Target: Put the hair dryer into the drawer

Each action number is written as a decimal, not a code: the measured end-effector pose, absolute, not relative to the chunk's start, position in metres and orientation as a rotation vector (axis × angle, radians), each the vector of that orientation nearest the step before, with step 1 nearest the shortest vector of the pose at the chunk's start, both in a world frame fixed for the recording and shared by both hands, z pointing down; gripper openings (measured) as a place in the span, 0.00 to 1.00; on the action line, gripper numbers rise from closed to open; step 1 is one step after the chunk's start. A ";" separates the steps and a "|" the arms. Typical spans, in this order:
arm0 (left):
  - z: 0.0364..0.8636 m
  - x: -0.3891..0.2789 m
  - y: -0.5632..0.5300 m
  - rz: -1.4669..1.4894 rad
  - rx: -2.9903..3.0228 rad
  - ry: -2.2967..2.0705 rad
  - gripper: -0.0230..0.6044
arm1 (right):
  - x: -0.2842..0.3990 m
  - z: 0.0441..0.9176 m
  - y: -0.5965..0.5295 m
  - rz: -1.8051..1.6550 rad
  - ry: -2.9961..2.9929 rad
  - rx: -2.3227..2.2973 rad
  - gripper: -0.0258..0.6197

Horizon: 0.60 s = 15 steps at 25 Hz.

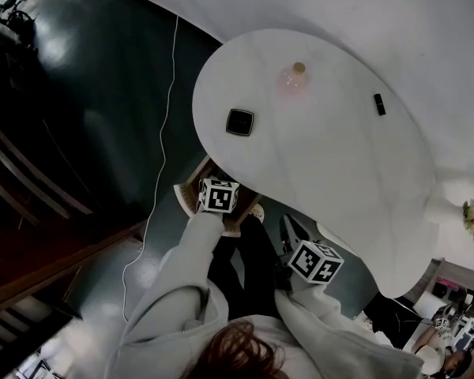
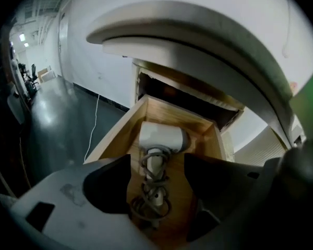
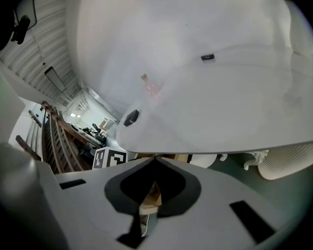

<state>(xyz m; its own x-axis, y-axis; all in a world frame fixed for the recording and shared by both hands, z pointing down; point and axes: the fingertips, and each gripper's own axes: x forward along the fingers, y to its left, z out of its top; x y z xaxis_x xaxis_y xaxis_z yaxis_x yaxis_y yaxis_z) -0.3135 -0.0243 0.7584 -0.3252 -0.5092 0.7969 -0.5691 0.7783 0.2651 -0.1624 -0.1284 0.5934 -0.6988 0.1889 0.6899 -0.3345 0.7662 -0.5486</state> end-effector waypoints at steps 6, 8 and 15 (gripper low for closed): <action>0.739 -0.312 -0.009 -0.047 0.763 -2.022 0.51 | -0.173 0.586 -0.122 0.875 -2.211 0.071 0.12; 0.733 -0.310 -0.008 -0.071 0.765 -2.026 0.51 | -0.177 0.584 -0.120 0.881 -2.218 0.061 0.12; 0.718 -0.301 0.003 -0.106 0.753 -2.024 0.51 | -0.185 0.574 -0.117 0.900 -2.249 0.028 0.12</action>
